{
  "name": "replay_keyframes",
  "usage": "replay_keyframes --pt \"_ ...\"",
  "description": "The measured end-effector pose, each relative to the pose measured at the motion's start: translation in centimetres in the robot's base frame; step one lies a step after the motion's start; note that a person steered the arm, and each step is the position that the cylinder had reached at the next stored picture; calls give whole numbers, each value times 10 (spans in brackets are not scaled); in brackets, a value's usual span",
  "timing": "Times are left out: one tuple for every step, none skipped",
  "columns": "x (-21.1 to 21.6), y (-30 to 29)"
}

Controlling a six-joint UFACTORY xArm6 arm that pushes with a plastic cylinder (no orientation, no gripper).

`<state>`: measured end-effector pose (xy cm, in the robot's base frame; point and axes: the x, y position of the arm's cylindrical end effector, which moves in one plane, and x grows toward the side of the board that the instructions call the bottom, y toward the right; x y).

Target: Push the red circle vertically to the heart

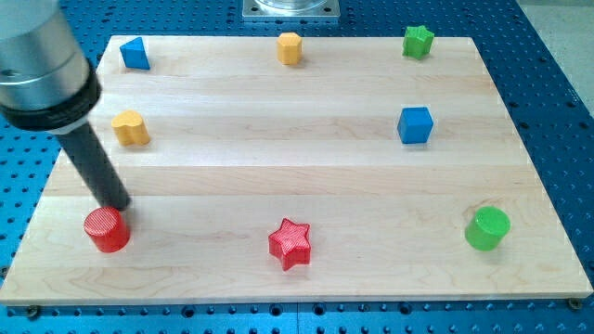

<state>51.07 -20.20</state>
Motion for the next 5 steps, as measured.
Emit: replay_keyframes --pt "2 13" --pt "10 -1" --pt "13 -11" --pt "12 -22" --pt "12 -22"
